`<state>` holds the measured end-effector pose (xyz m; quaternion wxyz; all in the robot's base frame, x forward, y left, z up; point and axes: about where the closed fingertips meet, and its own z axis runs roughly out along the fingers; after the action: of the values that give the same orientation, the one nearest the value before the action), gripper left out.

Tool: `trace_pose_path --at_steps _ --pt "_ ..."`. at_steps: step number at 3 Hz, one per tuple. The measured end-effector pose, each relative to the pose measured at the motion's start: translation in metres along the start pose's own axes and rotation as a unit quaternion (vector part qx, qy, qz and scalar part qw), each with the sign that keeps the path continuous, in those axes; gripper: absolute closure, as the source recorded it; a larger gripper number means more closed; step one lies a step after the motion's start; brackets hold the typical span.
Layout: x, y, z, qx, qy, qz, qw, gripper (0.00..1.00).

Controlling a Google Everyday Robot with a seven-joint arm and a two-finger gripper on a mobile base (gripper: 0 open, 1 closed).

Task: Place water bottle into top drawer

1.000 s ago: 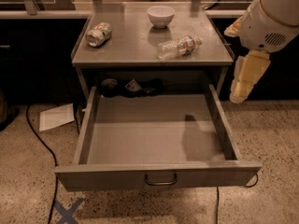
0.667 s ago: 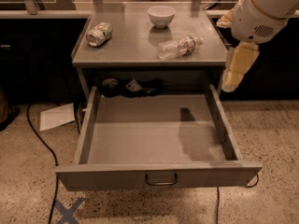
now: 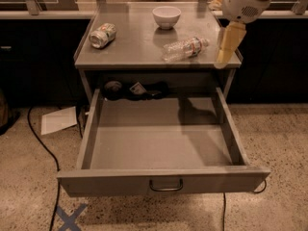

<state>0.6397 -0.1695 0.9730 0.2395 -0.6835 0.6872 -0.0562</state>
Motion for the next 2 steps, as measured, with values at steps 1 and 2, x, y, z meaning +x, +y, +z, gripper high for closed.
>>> trace_pose_path --at_steps 1,2 --pt "-0.006 -0.026 0.029 -0.013 -0.022 -0.002 0.9997 0.0" --pt "-0.013 -0.038 0.069 -0.039 -0.048 0.006 0.9981 0.0"
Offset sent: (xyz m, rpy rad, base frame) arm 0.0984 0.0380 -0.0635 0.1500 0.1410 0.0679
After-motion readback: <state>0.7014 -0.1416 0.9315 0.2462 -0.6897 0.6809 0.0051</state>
